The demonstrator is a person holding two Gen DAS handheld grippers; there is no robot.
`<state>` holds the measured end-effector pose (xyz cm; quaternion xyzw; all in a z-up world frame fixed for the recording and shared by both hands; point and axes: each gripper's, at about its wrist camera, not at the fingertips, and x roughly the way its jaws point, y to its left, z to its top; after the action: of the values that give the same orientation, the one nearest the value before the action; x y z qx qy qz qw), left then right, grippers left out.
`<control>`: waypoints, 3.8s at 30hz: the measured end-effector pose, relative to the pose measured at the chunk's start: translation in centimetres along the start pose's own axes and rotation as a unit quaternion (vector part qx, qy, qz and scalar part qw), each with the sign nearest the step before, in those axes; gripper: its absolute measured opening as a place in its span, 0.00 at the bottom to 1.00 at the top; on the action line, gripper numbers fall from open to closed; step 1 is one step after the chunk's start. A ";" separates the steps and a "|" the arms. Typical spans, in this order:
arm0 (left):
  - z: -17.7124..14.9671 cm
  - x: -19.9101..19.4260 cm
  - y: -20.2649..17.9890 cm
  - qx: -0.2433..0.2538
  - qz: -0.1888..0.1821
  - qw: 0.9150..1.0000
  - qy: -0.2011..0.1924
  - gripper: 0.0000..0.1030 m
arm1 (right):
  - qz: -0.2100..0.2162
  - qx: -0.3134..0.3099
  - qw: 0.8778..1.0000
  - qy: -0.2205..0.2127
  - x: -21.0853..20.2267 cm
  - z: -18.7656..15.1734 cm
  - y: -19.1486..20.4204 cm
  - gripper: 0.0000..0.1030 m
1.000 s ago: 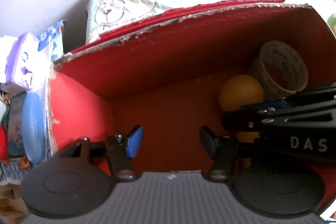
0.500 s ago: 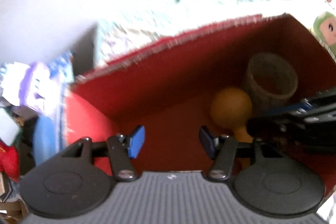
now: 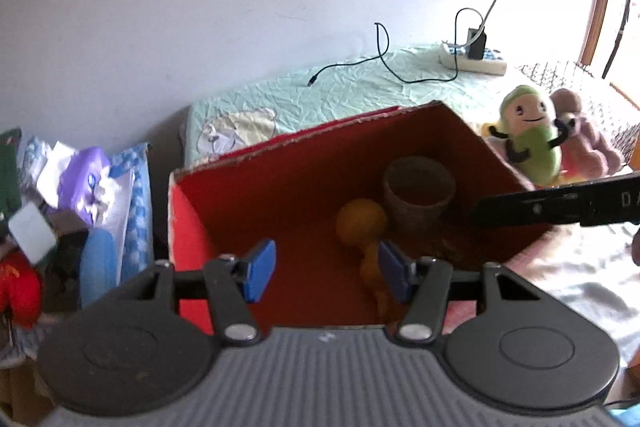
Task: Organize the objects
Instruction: 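Withdraw the right gripper up out of the red box, then move the right gripper down to the beige sandal strap, then close the right gripper on the sandal strap and lift, then carry the sandal over the red box and lower it inside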
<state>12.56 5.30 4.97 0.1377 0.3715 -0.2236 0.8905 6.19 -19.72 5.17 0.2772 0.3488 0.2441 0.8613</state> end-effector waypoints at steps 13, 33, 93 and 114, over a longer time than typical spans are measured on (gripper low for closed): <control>-5.4 -1.8 -4.3 -0.047 -0.076 0.994 0.055 0.58 | 0.059 -0.034 0.993 0.094 -1.2 -3.7 -1.1 0.24; -10.1 5.5 -10.0 -0.059 -0.076 0.979 0.181 0.65 | 0.009 0.048 0.981 0.189 4.7 -8.0 -6.2 0.26; 7.2 -1.0 -0.7 0.092 -0.129 0.987 -0.038 0.52 | -0.022 -0.032 0.999 0.012 4.4 7.8 3.5 0.22; 3.3 13.6 2.2 0.061 -0.089 0.975 0.196 0.52 | -0.086 -0.004 0.968 0.234 18.0 5.0 0.0 0.22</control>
<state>24.19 1.83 -2.45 0.1989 0.5351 -0.2928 0.7671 21.37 -10.25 -0.17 0.1774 0.5625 0.2285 0.7745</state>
